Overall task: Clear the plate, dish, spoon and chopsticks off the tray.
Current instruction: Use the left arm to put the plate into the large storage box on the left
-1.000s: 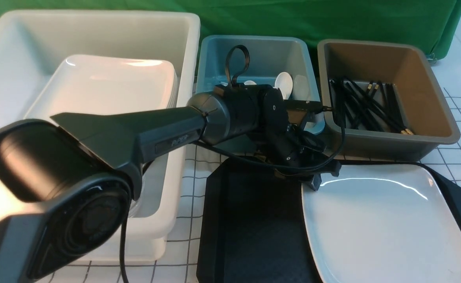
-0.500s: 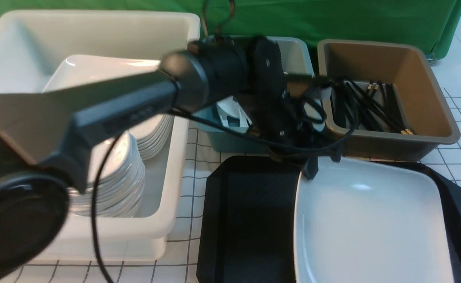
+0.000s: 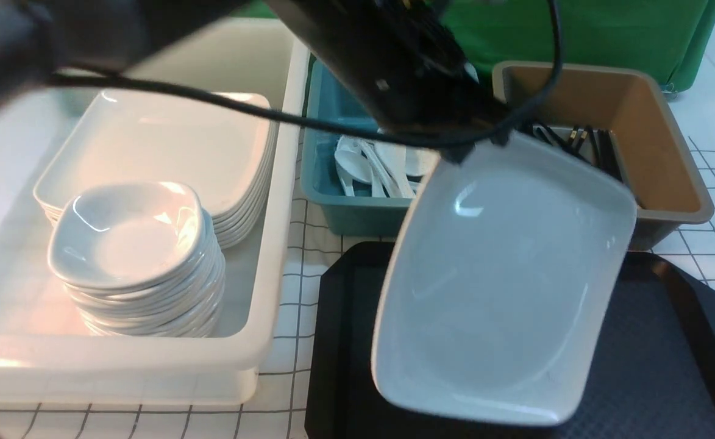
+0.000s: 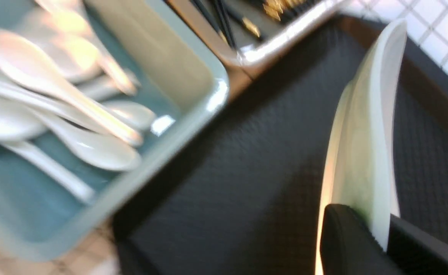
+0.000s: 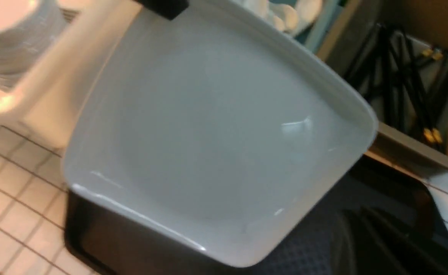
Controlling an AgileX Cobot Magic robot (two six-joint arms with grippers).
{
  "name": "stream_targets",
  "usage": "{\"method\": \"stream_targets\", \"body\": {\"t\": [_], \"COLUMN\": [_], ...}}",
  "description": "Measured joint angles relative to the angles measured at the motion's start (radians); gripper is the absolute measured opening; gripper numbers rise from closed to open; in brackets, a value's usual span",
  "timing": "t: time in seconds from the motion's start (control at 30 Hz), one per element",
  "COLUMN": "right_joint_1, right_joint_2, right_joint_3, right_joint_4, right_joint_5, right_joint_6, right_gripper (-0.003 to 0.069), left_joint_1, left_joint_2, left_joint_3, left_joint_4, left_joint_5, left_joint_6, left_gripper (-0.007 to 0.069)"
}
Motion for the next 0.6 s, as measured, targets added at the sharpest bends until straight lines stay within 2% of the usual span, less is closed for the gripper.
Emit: {"method": "stream_targets", "body": {"t": [0.13,0.27,0.33,0.37,0.5,0.6], "right_joint_1": [0.0,0.0,0.0,0.0,0.003,0.044], "right_joint_2": [0.017,0.054,0.1,0.1,0.177,0.238], "right_joint_3": [-0.02,-0.051,-0.084,-0.086,-0.135,-0.174], "right_joint_4": [0.166,0.269,0.338,0.342,0.409,0.413], "right_joint_5": [-0.027,-0.028,-0.026,-0.026,0.002,0.019], "right_joint_6": [-0.097,-0.16,-0.194,-0.197,-0.238,-0.246], "right_gripper": [0.0019,0.0019,0.0019,0.0019,0.0019,0.0019], "left_joint_1": [0.014,0.1,0.247,0.247,0.541,0.751], "left_joint_2": [-0.085,-0.149,-0.2,-0.203,-0.238,-0.224], "left_joint_3": [-0.053,-0.111,-0.138,-0.138,-0.141,-0.142], "left_joint_4": [0.117,0.121,0.08,0.076,-0.04,-0.151], "left_joint_5": [0.019,0.044,0.053,0.053,0.058,0.055], "left_joint_6": [-0.048,-0.061,-0.066,-0.066,-0.049,-0.004], "left_gripper": [0.0011,0.0011,0.0011,0.0011,0.0011,0.0014]}}
